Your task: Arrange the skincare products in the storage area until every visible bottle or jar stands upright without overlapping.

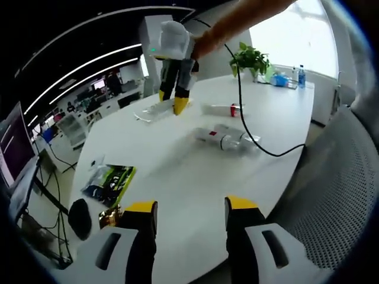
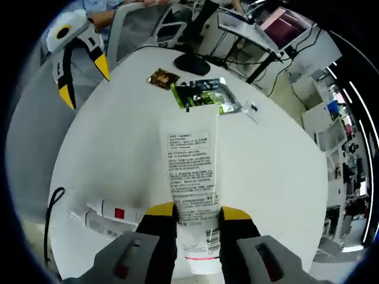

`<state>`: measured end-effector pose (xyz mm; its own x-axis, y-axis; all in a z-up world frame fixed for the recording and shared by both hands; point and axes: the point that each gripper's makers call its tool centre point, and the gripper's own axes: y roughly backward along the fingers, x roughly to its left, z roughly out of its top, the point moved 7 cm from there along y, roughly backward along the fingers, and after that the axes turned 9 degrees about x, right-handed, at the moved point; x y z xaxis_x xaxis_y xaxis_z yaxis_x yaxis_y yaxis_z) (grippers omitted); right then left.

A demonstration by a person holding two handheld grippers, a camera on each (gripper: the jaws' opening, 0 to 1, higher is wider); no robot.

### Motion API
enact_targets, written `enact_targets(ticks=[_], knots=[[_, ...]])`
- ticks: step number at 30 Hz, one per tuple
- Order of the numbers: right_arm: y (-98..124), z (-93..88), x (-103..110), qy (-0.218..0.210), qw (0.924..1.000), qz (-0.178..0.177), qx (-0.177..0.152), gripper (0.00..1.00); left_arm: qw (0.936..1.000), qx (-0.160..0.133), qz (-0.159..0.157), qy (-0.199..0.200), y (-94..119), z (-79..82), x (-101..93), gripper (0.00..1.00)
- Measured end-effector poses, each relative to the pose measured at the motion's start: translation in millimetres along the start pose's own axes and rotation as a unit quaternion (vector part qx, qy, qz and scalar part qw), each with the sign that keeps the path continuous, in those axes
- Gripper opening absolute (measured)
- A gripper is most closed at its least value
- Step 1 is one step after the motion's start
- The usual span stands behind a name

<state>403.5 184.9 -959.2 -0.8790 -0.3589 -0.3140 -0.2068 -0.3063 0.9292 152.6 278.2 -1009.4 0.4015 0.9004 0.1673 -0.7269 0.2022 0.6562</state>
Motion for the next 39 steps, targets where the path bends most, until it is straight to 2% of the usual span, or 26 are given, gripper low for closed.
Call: enact_targets(ticks=[4, 7, 10, 14, 16, 18, 19, 22, 23, 24, 26, 28, 30, 35, 39], knots=[[12.1, 2.3, 7.5, -0.041, 0.9987, -0.006, -0.031, 0.19, 1.0, -0.004, -0.001, 0.005, 0.7, 1.3, 0.7, 0.41], [23.1, 5.7, 18.8, -0.085, 0.9941, -0.012, -0.067, 0.19, 1.0, 0.0, -0.004, 0.002, 0.0, 0.6, -0.8, 0.41], [33.1, 7.2, 32.9, -0.124, 0.9873, -0.013, -0.098, 0.19, 1.0, 0.001, -0.004, 0.003, 0.2, 0.7, -1.2, 0.42], [45.0, 3.9, 52.8, -0.181, 0.9748, -0.021, -0.129, 0.19, 0.9999, -0.009, -0.002, 0.006, 1.9, 4.0, -0.8, 0.43], [50.5, 3.5, 62.9, -0.213, 0.9658, -0.018, -0.147, 0.19, 0.9998, -0.015, -0.008, 0.002, 4.3, 6.2, -2.3, 0.42], [56.2, 3.8, 71.7, -0.236, 0.9571, -0.018, -0.168, 0.19, 0.9992, -0.037, -0.013, 0.0, 8.4, 11.0, -3.6, 0.39], [57.4, 3.7, 73.3, -0.242, 0.9548, -0.018, -0.172, 0.19, 0.9992, -0.037, -0.012, 0.001, 9.0, 10.7, -3.3, 0.38], [67.2, 2.7, 84.3, -0.274, 0.9413, -0.024, -0.195, 0.19, 0.999, -0.04, -0.013, 0.018, 9.1, 11.6, -0.6, 0.39], [70.6, 2.1, 88.0, -0.291, 0.9341, -0.025, -0.206, 0.19, 0.9989, -0.042, -0.01, 0.018, 9.0, 12.3, 0.5, 0.39], [71.8, 2.0, 89.3, -0.296, 0.9315, -0.026, -0.209, 0.19, 0.9989, -0.043, -0.009, 0.019, 9.1, 12.7, 0.7, 0.39], [79.5, 3.3, 97.1, -0.325, 0.9153, -0.029, -0.236, 0.19, 0.9988, -0.043, -0.01, 0.021, 8.6, 13.5, 0.4, 0.39], [83.5, 2.8, 102.9, -0.344, 0.9035, -0.031, -0.254, 0.19, 0.9988, -0.044, -0.015, 0.017, 8.8, 14.2, -2.0, 0.39], [85.4, 2.6, 109.7, -0.357, 0.8953, -0.024, -0.265, 0.2, 0.9988, -0.042, -0.021, 0.014, 8.5, 14.3, -4.0, 0.39], [84.9, 5.3, 127.7, -0.352, 0.8974, -0.013, -0.266, 0.2, 0.9986, -0.038, -0.033, 0.015, 7.7, 13.8, -6.7, 0.41], [84.9, 7.9, 140.2, -0.353, 0.8956, -0.004, -0.271, 0.2, 0.9966, -0.051, -0.061, 0.021, 10.7, 17.6, -11.3, 0.44]])
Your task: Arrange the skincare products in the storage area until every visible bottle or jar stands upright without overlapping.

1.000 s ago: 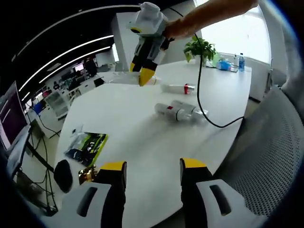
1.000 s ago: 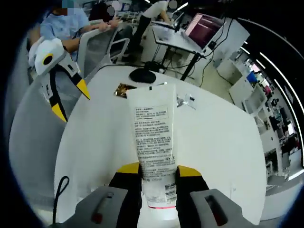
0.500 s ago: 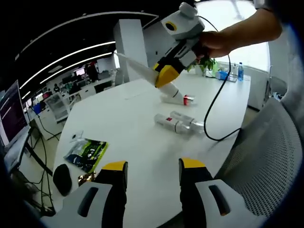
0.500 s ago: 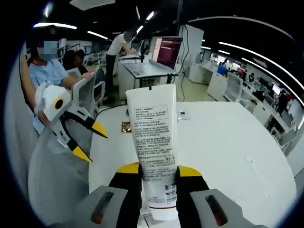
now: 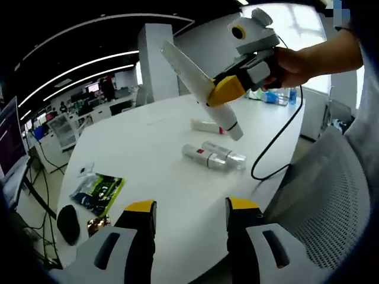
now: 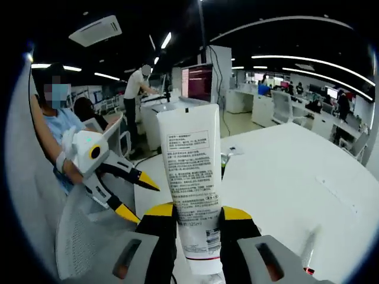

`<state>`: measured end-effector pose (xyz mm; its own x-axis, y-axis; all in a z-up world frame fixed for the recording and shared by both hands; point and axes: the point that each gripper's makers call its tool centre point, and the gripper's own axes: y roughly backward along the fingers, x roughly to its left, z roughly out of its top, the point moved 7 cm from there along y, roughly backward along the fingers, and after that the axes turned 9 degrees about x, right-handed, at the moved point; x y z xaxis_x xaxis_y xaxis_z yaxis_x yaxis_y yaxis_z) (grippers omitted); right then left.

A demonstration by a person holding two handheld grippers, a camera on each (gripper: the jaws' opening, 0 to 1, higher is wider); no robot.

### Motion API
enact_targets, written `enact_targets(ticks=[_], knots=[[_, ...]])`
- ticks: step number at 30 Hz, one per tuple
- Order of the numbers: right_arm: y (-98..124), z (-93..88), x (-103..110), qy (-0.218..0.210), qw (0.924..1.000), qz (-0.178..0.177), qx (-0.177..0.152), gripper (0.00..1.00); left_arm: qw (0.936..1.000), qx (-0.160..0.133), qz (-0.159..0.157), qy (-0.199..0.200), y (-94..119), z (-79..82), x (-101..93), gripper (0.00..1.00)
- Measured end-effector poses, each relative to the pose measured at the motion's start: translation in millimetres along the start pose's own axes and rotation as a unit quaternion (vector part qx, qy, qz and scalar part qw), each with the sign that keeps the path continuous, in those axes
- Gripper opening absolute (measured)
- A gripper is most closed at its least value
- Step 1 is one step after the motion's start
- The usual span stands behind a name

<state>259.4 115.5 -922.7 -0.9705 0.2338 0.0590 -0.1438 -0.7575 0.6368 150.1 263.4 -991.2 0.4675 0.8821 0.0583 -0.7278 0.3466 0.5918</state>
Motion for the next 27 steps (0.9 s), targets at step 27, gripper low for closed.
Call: enact_targets(ticks=[27], knots=[[5.5, -13.2, 26.2, -0.049, 0.9986, 0.014, -0.013, 0.21, 0.9303, -0.184, -0.131, 0.289, 19.4, 58.4, 4.3, 0.51]])
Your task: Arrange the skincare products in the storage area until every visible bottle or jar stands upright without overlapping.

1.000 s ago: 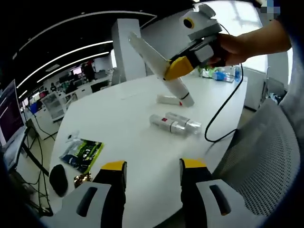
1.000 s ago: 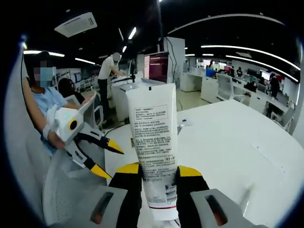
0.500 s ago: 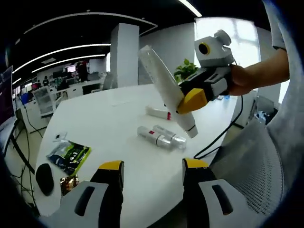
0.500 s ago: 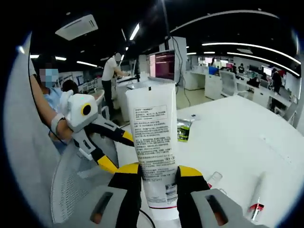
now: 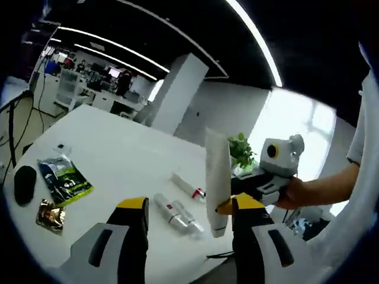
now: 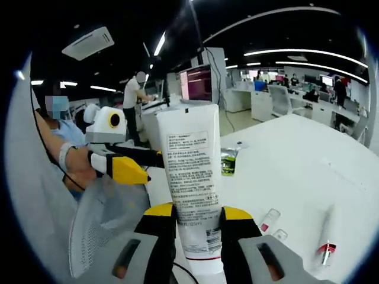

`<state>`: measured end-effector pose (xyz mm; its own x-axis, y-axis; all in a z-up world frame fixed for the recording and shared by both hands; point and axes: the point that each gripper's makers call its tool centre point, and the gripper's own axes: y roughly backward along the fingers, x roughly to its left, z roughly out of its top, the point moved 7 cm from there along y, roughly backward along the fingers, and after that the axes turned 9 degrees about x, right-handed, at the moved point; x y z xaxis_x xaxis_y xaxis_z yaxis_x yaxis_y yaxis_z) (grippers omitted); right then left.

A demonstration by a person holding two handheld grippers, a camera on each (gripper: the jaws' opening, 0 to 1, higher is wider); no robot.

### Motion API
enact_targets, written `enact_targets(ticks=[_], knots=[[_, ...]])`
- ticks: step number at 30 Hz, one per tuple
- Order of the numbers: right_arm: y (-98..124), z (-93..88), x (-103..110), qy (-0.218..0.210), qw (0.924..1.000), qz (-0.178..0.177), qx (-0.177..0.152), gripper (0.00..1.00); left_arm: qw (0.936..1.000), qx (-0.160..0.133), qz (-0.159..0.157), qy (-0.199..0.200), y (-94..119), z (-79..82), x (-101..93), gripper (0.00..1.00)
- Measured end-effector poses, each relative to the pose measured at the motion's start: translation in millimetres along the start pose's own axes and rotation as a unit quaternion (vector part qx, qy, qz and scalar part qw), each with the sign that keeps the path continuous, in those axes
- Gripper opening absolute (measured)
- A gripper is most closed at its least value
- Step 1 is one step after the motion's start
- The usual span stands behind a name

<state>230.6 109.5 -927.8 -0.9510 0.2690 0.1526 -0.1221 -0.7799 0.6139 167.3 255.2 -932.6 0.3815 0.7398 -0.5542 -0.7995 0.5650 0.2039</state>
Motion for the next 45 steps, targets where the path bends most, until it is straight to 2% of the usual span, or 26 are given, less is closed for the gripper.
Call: enact_targets(ticks=[3, 5, 11, 13, 16, 20, 23, 24, 25, 29, 32, 33, 34, 37, 38, 41, 43, 45], knots=[[-1.4, -0.1, 5.2, -0.002, 0.9999, 0.01, 0.004, 0.21, 0.9979, -0.018, -0.035, 0.051, -0.5, -1.1, -5.0, 0.49], [-1.9, -1.0, 7.9, -0.005, 0.9998, 0.017, 0.005, 0.22, 0.9954, -0.018, -0.063, 0.07, -1.2, -2.7, -9.3, 0.48], [-3.8, -6.1, 20.7, -0.035, 0.9978, 0.056, 0.001, 0.22, 0.9908, -0.012, -0.096, 0.095, -7.0, -6.2, -11.4, 0.54], [-4.0, -6.9, 23.8, -0.042, 0.997, 0.065, 0.002, 0.22, 0.9882, -0.012, -0.111, 0.105, -7.0, -7.9, -12.8, 0.53], [-5.8, -9.1, 35.3, -0.065, 0.9906, 0.12, 0.002, 0.22, 0.979, 0.004, -0.158, 0.129, -6.1, -11.7, -20.0, 0.5], [-6.2, -6.5, 45.7, -0.077, 0.9833, 0.165, -0.003, 0.22, 0.9763, 0.012, -0.174, 0.129, -5.0, -14.3, -18.9, 0.49], [-5.9, -2.2, 52.0, -0.103, 0.9741, 0.201, -0.011, 0.22, 0.9707, 0.003, -0.198, 0.136, -2.6, -10.7, -24.9, 0.47], [-5.3, -1.1, 55.1, -0.114, 0.9684, 0.221, -0.012, 0.22, 0.97, 0.003, -0.201, 0.136, -2.1, -10.5, -25.6, 0.45], [-5.1, -0.4, 56.5, -0.122, 0.9652, 0.231, -0.012, 0.22, 0.9696, 0.004, -0.205, 0.134, -1.3, -10.5, -25.6, 0.41], [-5.0, 0.3, 60.4, -0.138, 0.9565, 0.257, -0.011, 0.22, 0.963, 0.003, -0.228, 0.144, 0.9, -9.5, -30.7, 0.41], [-6.7, -2.3, 62.4, -0.152, 0.9497, 0.274, -0.003, 0.23, 0.9573, 0.011, -0.248, 0.147, 2.8, -10.6, -33.2, 0.34], [-7.0, -3.0, 62.5, -0.153, 0.9491, 0.275, 0.0, 0.23, 0.9607, 0.015, -0.239, 0.14, 3.1, -11.8, -32.1, 0.34], [-6.6, -3.2, 64.3, -0.155, 0.9477, 0.279, 0.002, 0.23, 0.9593, 0.015, -0.245, 0.14, 3.7, -11.4, -34.0, 0.34], [-7.1, -4.1, 65.1, -0.165, 0.9452, 0.282, 0.003, 0.24, 0.9607, 0.018, -0.241, 0.136, 4.8, -12.0, -32.6, 0.33], [-8.5, -4.4, 64.2, -0.169, 0.9455, 0.278, 0.001, 0.24, 0.9638, 0.017, -0.23, 0.135, 4.5, -12.1, -30.3, 0.32], [-13.1, -5.1, 61.4, -0.19, 0.9427, 0.274, -0.009, 0.25, 0.9658, 0.016, -0.214, 0.145, 4.5, -11.9, -25.6, 0.31], [-15.5, -4.7, 60.9, -0.192, 0.9449, 0.264, -0.016, 0.25, 0.9672, 0.012, -0.195, 0.163, 3.9, -11.2, -20.6, 0.31], [-20.3, -5.7, 60.1, -0.178, 0.9552, 0.236, -0.009, 0.25, 0.9702, 0.018, -0.167, 0.175, 2.4, -12.8, -15.5, 0.3]])
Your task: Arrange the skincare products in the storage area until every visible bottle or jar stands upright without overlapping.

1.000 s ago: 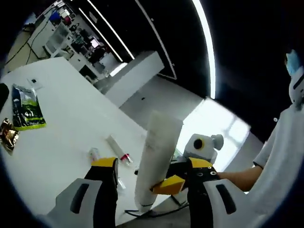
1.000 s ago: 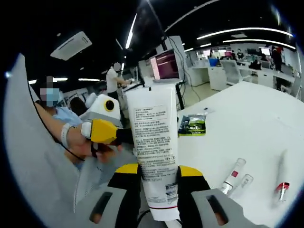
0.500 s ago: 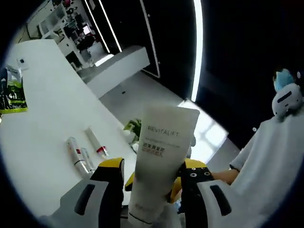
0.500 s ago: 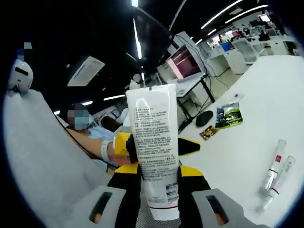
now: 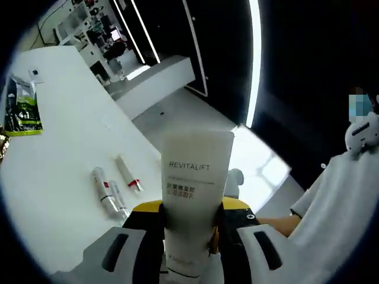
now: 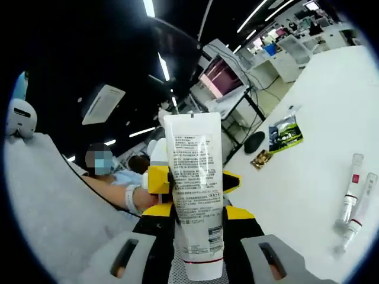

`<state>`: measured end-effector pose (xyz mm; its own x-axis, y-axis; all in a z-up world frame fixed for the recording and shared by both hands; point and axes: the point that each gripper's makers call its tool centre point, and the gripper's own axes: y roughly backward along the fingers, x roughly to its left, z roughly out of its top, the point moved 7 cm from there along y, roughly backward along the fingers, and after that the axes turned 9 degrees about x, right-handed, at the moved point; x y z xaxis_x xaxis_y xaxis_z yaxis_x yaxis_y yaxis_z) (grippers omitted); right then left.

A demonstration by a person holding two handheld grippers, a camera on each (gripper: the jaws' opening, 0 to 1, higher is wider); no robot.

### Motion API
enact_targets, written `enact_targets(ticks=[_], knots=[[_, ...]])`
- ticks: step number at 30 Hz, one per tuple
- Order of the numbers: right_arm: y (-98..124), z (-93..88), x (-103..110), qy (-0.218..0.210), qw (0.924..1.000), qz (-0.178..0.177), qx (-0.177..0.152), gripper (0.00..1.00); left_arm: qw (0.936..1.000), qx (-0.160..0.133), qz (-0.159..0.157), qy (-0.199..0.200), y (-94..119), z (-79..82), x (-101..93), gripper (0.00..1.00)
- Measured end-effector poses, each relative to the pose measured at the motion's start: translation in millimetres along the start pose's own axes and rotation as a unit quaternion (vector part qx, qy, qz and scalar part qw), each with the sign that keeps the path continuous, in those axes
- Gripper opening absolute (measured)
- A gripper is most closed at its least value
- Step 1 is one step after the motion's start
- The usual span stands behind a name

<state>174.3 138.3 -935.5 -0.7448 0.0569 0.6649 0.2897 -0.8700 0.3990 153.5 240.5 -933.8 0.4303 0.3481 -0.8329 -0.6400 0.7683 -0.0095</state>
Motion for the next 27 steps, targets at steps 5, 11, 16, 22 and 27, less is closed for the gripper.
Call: enact_targets(ticks=[5, 11, 16, 22, 27], knots=[[-17.7, -9.4, -8.5, 0.054, 0.9903, -0.107, 0.069, 0.25, 0.9956, 0.037, 0.077, -0.038, -3.9, -9.0, 15.4, 0.3], [-26.4, -4.8, -9.7, 0.039, 0.9844, -0.168, 0.036, 0.24, 0.9909, 0.014, 0.128, -0.04, 1.9, -3.4, 26.7, 0.3], [-34.7, -8.7, -11.7, 0.044, 0.978, -0.197, 0.055, 0.24, 0.9857, -0.013, 0.167, -0.02, 9.0, 2.6, 37.5, 0.3], [-48.2, -8.9, -16.0, 0.067, 0.9659, -0.236, 0.083, 0.26, 0.9859, -0.01, 0.167, -0.01, 8.2, 1.6, 38.0, 0.3], [-45.5, -8.3, -19.3, 0.071, 0.9645, -0.239, 0.087, 0.19, 0.9849, -0.01, 0.173, -0.005, 8.9, 1.5, 39.0, 0.3]])
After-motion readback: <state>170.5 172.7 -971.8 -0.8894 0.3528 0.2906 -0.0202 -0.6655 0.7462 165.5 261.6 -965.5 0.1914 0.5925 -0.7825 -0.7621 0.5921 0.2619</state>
